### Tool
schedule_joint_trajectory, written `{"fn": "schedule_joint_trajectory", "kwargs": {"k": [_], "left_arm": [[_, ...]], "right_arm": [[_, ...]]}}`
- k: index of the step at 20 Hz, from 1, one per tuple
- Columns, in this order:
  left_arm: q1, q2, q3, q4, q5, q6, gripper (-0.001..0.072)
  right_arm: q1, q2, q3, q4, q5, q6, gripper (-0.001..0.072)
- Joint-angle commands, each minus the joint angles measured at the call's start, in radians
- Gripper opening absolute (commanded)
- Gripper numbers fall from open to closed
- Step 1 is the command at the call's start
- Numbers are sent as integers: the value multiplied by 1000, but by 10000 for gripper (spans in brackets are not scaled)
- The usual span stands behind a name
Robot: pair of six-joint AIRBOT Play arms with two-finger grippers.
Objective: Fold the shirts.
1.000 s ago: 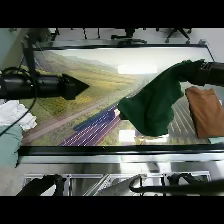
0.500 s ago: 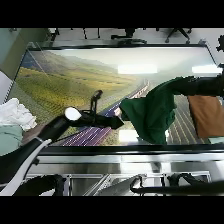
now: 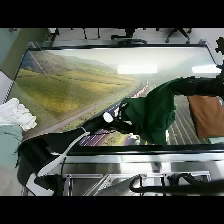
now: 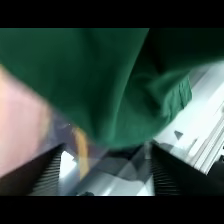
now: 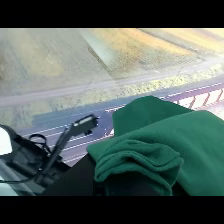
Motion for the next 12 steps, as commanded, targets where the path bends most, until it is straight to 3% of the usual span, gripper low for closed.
{"fn": "schedule_joint_trajectory", "kwargs": {"k": [1, 2, 3, 4, 8, 12], "left_arm": [[-4, -128, 153, -8, -76, -3, 473], [2, -146, 188, -9, -98, -6, 471], [6, -154, 216, -8, -122, -13, 330], [16, -150, 240, -6, -148, -6, 22], [76, -49, 315, 20, -233, 6, 15], [160, 195, 390, 82, -339, 5, 14]], "right_arm": [[-1, -1, 0, -3, -3, 1, 25], [-1, 0, 0, -3, -3, 1, 25], [-1, 1, 0, -3, -2, 1, 25], [-1, 4, 0, -3, -2, 1, 25], [-1, 34, 2, 18, -11, 1, 25], [-2, 101, 114, 19, -117, 0, 25]]}}
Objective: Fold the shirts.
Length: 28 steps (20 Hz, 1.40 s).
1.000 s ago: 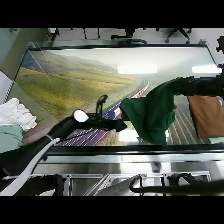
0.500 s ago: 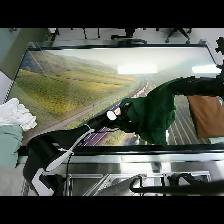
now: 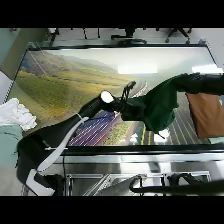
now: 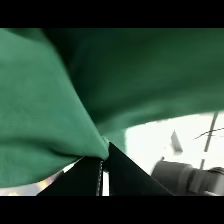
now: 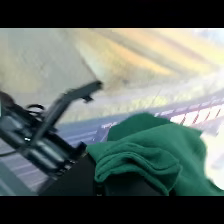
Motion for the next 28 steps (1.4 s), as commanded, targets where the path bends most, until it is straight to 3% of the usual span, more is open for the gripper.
{"fn": "schedule_joint_trajectory", "kwargs": {"k": [1, 4, 7, 10, 13, 16, 18, 21, 24, 28], "left_arm": [[72, 215, 84, 34, -103, 2, 14], [141, 451, 206, 37, -127, -7, 15], [206, 653, 344, 190, -93, -42, 15], [280, 770, 431, 372, -101, -117, 15], [386, 820, 356, 424, -99, -148, 16], [475, 759, 189, 418, -97, -149, 16], [489, 658, 98, 418, -88, -146, 16], [476, 460, 8, 416, -5, -79, 16], [473, 249, 7, 414, 145, -72, 17], [475, 48, 161, 413, 140, -79, 17]], "right_arm": [[0, 55, 121, 6, -114, -1, 25], [0, 98, 301, -55, -225, -1, 25], [0, 124, 438, -146, -304, -1, 25], [0, 125, 486, -157, -307, -3, 25], [0, 62, 485, -84, -211, -4, 25], [5, -116, 455, 128, -11, -32, 25], [35, -244, 402, 203, 45, -51, 25], [111, -428, 304, 159, 33, -57, 25], [142, -622, 250, 32, -46, -46, 25], [140, -792, 249, -3, -128, -3, 25]]}}
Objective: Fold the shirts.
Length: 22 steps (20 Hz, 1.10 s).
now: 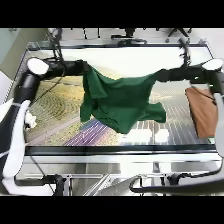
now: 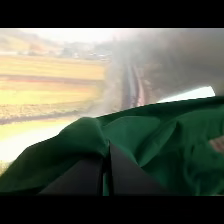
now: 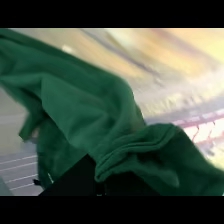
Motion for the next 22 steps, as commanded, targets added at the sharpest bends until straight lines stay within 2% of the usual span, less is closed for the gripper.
{"fn": "schedule_joint_trajectory", "kwargs": {"k": [1, 2, 3, 7, 9, 10, 12, 16, 20, 22], "left_arm": [[2, -156, 114, -10, -11, 5, 78], [4, -170, 157, -26, -61, 5, 430], [12, -173, 193, -24, -108, -10, 705], [42, -135, 269, -24, -419, -149, 700], [11, -86, 174, -23, -543, -168, 700], [-18, -56, 96, -23, -556, -171, 700], [-96, 8, -93, -23, -482, -175, 700], [-280, 58, -423, -24, -204, -256, 700], [-399, -1, -539, -35, -84, -311, 700], [-417, -41, -559, -128, -11, -305, 700]], "right_arm": [[8, -133, -13, -37, -67, 23, 25], [8, -138, -13, -41, -82, 23, 25], [5, -137, -13, -52, -100, 23, 25], [-42, -131, -11, -63, -114, 23, 25], [-66, -131, -11, -63, -108, 22, 25], [-75, -131, -11, -63, -108, 19, 25], [-88, -131, -11, -63, -108, 6, 25], [-92, -131, -11, -63, -89, -5, 25], [-93, -131, -11, -63, -82, -9, 25], [-94, -131, -11, -63, -82, -14, 26]]}}
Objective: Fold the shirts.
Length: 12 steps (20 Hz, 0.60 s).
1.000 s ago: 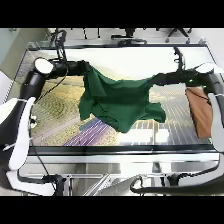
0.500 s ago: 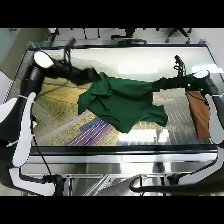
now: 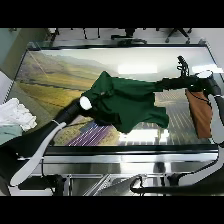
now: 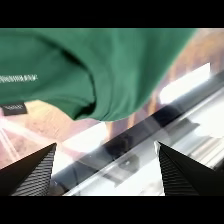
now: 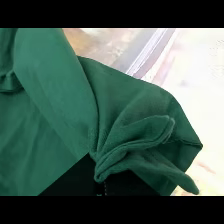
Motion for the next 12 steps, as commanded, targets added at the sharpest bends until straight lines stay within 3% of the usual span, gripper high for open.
{"fn": "schedule_joint_trajectory", "kwargs": {"k": [1, 5, 6, 8, 9, 12], "left_arm": [[-57, -65, -60, -113, 149, -17, 700], [-56, -161, 31, -150, 190, -11, 698], [-55, -182, 62, -148, 199, -9, 610], [-38, -216, 129, -147, 206, 26, 98], [-20, -230, 166, -146, 174, 61, 20], [87, -235, 277, -1, -32, 88, 17]], "right_arm": [[-1, -1, 0, 0, 5, -18, 25], [-9, 0, 0, 0, 7, -22, 25], [-14, 0, 0, 0, 11, -22, 25], [-39, 3, 0, 0, 66, -21, 25], [-61, 9, 0, -1, 122, -20, 24], [-139, 54, -21, -52, 259, 48, 23]]}}
